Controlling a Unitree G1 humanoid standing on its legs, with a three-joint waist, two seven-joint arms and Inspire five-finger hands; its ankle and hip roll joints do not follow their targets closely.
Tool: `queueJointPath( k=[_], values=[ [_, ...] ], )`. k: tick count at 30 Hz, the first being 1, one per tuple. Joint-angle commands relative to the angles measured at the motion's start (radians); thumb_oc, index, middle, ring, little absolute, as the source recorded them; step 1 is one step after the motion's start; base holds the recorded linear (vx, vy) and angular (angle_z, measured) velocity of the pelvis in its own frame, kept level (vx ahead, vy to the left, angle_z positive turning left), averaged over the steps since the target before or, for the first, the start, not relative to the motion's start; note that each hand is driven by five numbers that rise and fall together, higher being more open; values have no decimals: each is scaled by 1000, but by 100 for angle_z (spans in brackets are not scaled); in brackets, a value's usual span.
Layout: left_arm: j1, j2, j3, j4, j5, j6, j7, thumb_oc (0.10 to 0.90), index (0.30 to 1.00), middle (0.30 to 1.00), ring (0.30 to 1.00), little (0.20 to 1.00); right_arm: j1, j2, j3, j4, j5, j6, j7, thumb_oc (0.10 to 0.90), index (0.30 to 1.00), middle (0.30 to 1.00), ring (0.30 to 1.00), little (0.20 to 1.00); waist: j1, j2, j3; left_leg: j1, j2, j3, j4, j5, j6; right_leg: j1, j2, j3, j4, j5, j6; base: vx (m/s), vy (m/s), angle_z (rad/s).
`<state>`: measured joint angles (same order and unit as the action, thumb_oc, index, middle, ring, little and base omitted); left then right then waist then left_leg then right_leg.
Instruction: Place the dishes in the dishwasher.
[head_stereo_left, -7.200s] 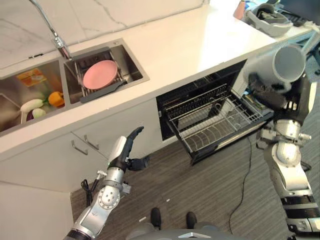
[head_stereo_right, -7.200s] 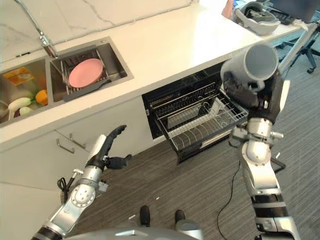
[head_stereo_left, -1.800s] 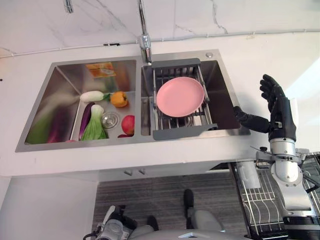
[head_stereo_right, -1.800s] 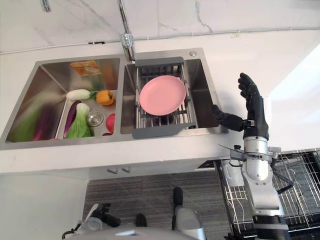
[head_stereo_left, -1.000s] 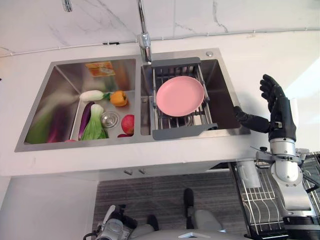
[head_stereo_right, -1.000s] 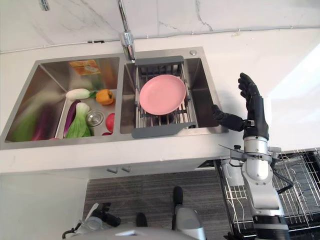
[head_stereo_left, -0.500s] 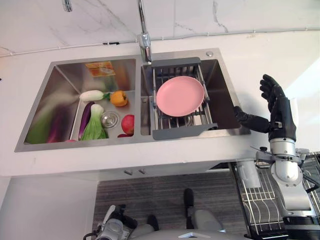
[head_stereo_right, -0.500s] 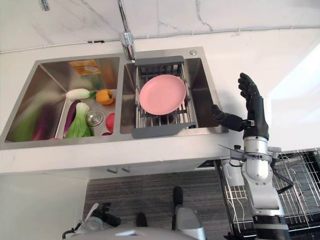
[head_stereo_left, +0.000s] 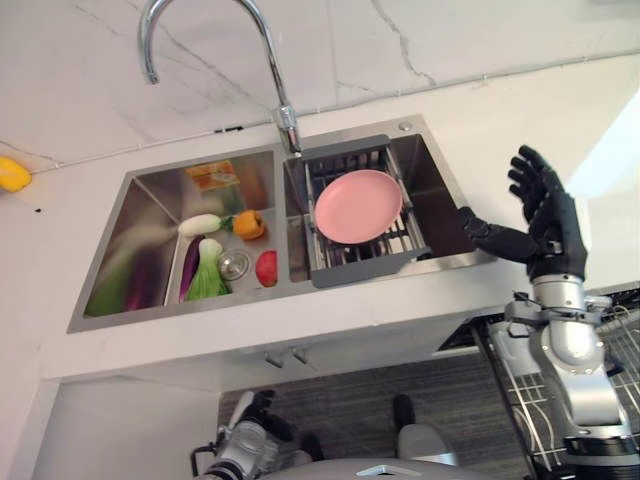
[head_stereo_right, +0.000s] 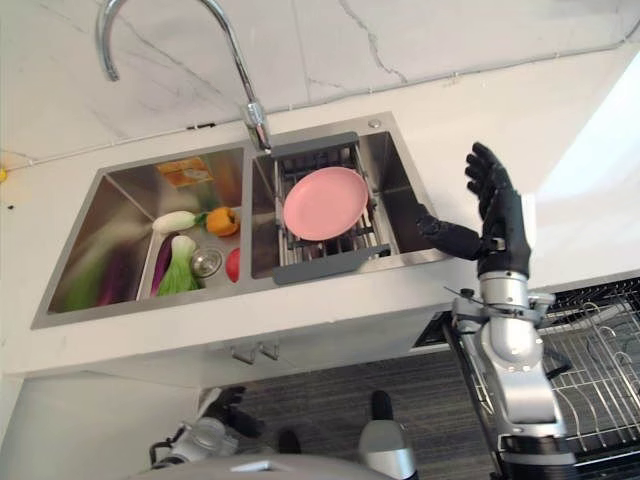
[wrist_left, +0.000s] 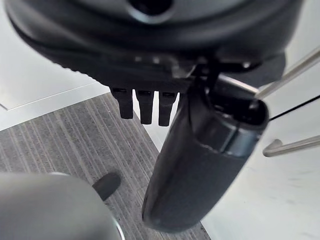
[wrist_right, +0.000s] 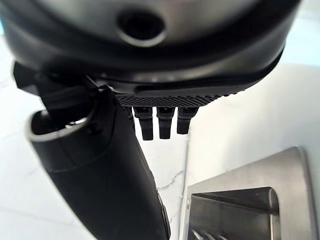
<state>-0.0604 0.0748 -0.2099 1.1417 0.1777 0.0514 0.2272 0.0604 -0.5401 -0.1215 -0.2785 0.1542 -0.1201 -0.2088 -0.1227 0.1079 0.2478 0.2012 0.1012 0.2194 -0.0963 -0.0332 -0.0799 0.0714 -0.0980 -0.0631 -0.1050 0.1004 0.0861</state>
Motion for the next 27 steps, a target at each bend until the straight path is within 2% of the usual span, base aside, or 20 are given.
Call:
queueJointPath(
  k=[1,3,4,5,6,7,9,10,14,15,17,27],
  values=[
    [22,59,-33,93,70,-9,-18,800,900,900,900,900,-90,-127,-78,-133,-76,-101,62,800,900,900,900,900,17,-74,-117,4,-8,-6,9,27,-42,104,-21,-10,18,-166,22,4,12,10],
    [28,71,-27,98,73,-11,-31,800,900,900,900,900,-114,-215,-70,-109,-82,-90,104,800,900,900,900,900,25,-79,-118,5,-7,-7,9,27,-43,106,-20,-12,18,-167,23,-4,8,9],
    [28,70,-26,98,73,-11,-32,800,900,900,900,900,-119,-218,-68,-105,-80,-92,104,800,900,900,900,900,24,-77,-118,5,-7,-7,9,27,-43,106,-20,-12,18,-167,23,0,0,0],
    [30,79,-33,101,78,-13,-46,800,900,900,900,900,-149,-298,-41,-66,-61,-76,148,800,900,900,900,900,32,-81,-119,5,-7,-8,9,26,-45,107,-21,-16,18,-166,24,0,0,0],
    [30,78,-32,102,78,-13,-46,800,900,900,900,900,-150,-298,-40,-66,-61,-76,148,800,900,900,900,900,32,-81,-119,5,-7,-8,9,26,-45,107,-21,-16,18,-166,24,0,0,0],
    [30,88,-45,102,81,-15,-60,800,900,900,900,900,-185,-375,13,-9,-55,-55,194,800,900,900,900,900,42,-86,-119,6,-6,-7,9,25,-47,108,-22,-21,18,-165,25,0,0,0],
    [34,93,-54,102,80,-18,-69,800,900,900,900,900,-233,-454,78,39,-64,-43,236,800,900,900,900,900,51,-91,-121,7,-5,-7,9,25,-49,109,-21,-25,18,-164,26,-13,8,-2],
    [35,95,-61,104,67,-21,-77,800,900,900,900,900,-283,-525,151,83,-60,-29,285,800,900,900,900,900,61,-97,-122,7,-4,-10,9,26,-51,111,-21,-30,18,-164,25,-12,8,9],
    [36,93,-67,102,52,-23,-84,800,900,900,900,900,-326,-566,224,118,-39,-17,327,800,900,900,900,900,65,-99,-122,5,-3,-13,9,26,-53,114,-21,-36,18,-165,26,-10,2,14],
    [39,93,-81,103,49,-26,-92,800,900,900,900,900,-375,-619,284,149,-62,-9,355,800,900,900,900,900,73,-103,-121,4,-2,-15,9,28,-55,116,-22,-42,18,-164,26,-12,1,11],
    [41,91,-89,102,46,-30,-96,800,900,900,900,900,-433,-661,354,181,-76,-8,372,800,900,900,900,900,75,-104,-120,3,-2,-18,9,29,-57,119,-22,-47,18,-165,26,-10,5,8],
    [55,91,-93,110,36,-32,-95,800,900,900,900,900,-538,-701,476,228,-166,-16,387,800,900,900,900,900,96,-108,-116,-6,0,-38,9,33,-61,129,-26,-75,18,-168,26,-8,-1,3]
  ],
)
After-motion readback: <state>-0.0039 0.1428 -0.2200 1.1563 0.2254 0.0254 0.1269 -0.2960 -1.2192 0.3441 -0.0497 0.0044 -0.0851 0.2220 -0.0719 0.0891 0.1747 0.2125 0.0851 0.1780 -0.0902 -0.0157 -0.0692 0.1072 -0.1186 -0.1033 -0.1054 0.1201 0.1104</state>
